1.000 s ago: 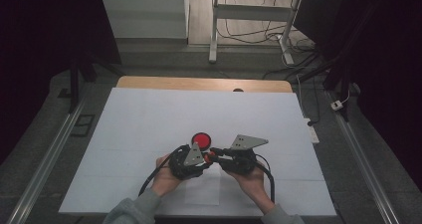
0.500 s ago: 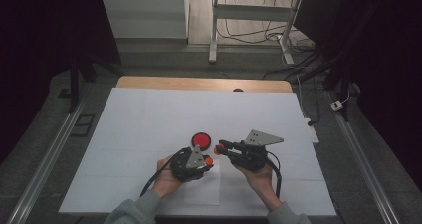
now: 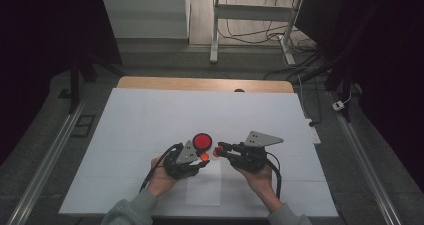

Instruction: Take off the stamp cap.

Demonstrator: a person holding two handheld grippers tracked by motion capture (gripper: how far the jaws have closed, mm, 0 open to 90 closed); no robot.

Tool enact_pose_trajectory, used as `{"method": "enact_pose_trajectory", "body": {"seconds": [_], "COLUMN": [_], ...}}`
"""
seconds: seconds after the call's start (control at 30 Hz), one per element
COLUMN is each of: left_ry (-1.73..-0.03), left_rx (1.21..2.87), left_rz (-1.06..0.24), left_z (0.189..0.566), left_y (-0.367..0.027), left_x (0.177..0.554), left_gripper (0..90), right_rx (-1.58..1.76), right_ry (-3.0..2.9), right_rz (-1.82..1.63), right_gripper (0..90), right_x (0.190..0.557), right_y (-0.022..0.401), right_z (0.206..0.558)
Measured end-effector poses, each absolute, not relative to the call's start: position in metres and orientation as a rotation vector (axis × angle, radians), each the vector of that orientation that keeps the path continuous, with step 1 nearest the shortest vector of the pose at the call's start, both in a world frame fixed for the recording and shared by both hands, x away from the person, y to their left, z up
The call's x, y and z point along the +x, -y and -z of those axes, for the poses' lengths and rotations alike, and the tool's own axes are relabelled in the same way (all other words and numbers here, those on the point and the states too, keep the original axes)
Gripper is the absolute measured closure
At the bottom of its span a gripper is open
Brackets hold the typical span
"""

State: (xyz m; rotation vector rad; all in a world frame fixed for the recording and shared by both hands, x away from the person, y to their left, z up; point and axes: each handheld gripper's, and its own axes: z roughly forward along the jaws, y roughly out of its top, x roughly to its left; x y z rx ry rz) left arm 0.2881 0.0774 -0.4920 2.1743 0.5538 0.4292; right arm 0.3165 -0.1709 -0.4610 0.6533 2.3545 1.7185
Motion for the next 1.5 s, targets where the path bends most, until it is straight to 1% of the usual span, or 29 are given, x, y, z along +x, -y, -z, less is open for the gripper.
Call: {"method": "enact_pose_trajectory", "body": {"seconds": [0.57,1.03,1.33,1.5], "left_ry": [-0.604,-0.690,-0.790,-0.815], "left_rx": [2.131,2.094,2.030,2.020], "left_rz": [-0.417,-0.425,-0.420,-0.422], "left_z": [0.485,0.484,0.488,0.489], "left_y": [-0.106,-0.153,-0.188,-0.198], "left_x": [0.283,0.266,0.252,0.245], "left_gripper": [65.4,65.3,65.3,65.3], "right_rx": [0.659,0.659,0.650,0.647], "right_ry": [-2.333,-2.310,-2.296,-2.283], "right_rz": [-1.706,-1.675,-1.670,-1.662], "right_gripper": [73.9,73.8,73.8,73.7], "right_x": [0.318,0.320,0.320,0.320], "right_y": [0.176,0.181,0.184,0.185], "right_z": [0.460,0.460,0.459,0.458]}}
